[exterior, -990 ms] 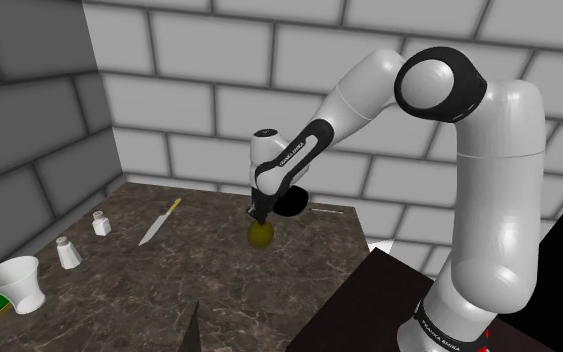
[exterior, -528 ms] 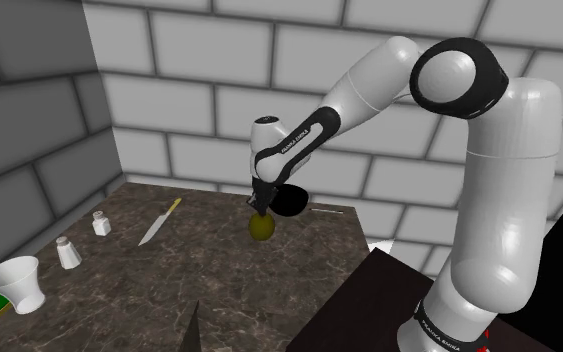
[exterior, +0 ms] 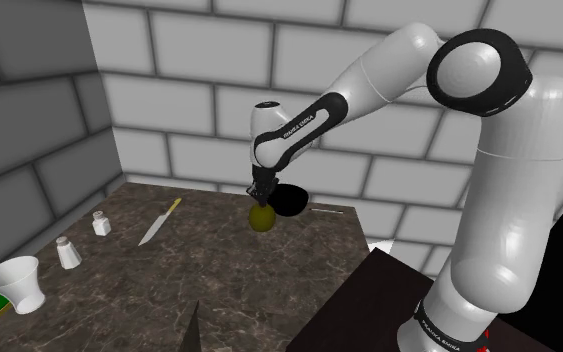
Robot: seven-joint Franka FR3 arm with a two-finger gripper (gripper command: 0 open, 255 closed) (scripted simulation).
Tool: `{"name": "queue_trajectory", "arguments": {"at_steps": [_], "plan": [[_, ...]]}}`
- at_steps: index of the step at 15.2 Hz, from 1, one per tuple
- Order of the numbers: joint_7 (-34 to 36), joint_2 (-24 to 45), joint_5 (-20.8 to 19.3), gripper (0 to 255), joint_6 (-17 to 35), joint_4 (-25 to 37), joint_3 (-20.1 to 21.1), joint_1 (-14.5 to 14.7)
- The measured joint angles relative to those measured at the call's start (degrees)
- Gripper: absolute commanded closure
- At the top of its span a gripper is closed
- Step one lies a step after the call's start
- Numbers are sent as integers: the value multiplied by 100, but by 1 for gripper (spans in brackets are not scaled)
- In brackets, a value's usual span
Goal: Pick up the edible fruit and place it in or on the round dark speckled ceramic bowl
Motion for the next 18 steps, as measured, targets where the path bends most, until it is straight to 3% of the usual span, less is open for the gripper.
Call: {"name": "queue_trajectory", "arguments": {"at_steps": [11, 18], "plan": [[-189, -444, 144, 255, -719, 289, 15, -44], [-1101, -150, 271, 255, -1092, 1024, -313, -529]]}}
